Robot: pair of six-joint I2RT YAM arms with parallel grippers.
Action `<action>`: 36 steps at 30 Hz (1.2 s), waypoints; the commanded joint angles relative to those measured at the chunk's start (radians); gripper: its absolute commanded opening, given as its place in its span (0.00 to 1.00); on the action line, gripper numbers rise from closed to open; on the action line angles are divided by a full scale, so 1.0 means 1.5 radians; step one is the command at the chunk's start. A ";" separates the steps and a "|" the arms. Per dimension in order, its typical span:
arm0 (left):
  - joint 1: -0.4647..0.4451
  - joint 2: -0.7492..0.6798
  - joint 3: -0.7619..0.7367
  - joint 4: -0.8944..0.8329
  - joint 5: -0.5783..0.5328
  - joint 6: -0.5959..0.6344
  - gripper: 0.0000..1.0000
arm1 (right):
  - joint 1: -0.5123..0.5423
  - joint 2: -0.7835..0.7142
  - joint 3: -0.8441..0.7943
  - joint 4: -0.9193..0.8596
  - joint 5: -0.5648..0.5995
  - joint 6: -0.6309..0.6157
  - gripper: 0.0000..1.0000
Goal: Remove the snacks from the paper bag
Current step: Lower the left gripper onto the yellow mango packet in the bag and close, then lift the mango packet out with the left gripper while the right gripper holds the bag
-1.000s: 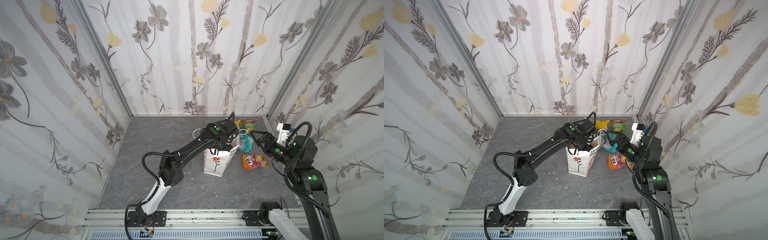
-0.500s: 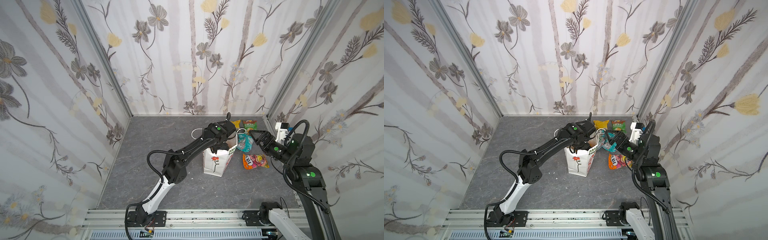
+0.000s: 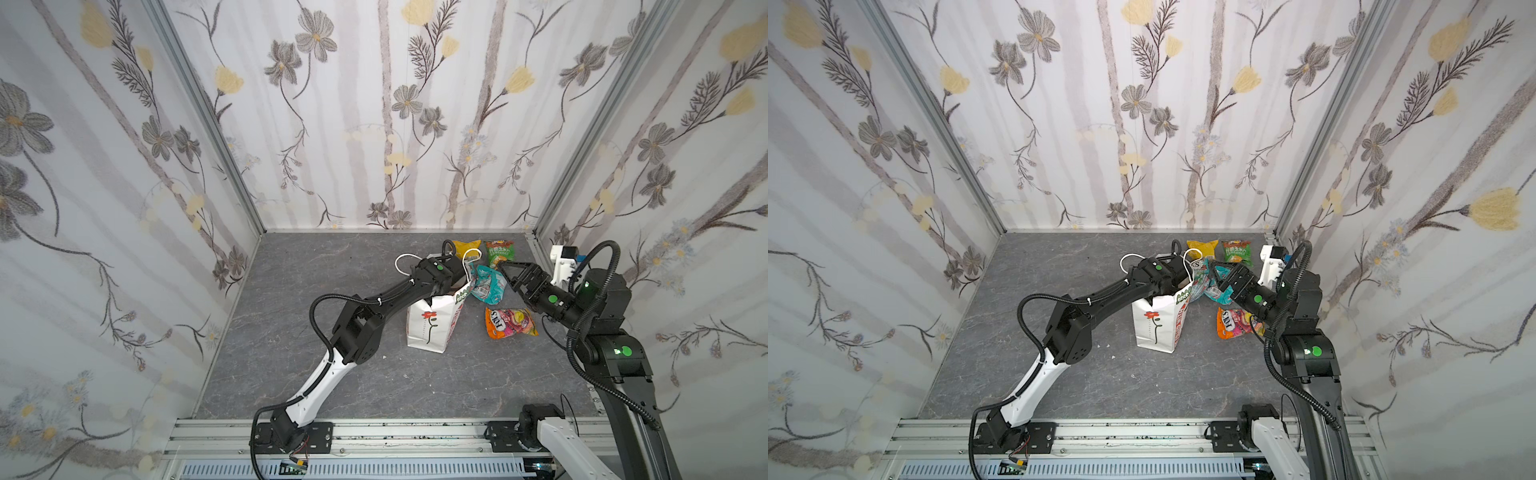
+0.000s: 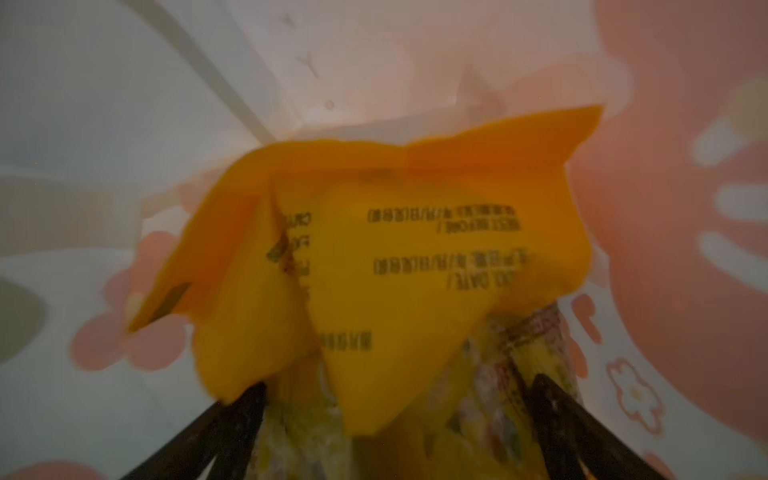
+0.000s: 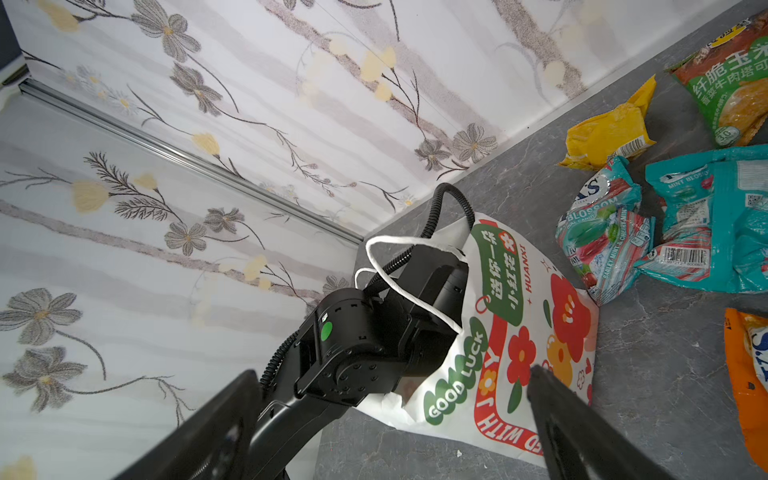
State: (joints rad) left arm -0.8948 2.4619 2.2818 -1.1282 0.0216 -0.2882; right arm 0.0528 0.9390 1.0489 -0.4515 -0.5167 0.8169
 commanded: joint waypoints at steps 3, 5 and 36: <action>0.001 0.007 -0.080 0.036 0.039 -0.034 1.00 | -0.001 0.000 -0.002 0.005 0.006 -0.008 0.99; 0.004 0.008 -0.120 0.065 0.050 -0.048 1.00 | -0.001 -0.001 -0.002 0.005 0.005 -0.008 0.99; 0.017 -0.099 -0.142 0.086 0.091 -0.054 0.00 | 0.086 0.195 -0.001 0.051 -0.004 -0.093 0.99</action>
State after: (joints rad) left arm -0.8684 2.3268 2.0628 -0.9085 0.1276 -0.3695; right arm 0.1612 1.1904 1.0214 -0.4252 -0.5243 0.7193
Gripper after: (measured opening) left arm 0.114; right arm 0.993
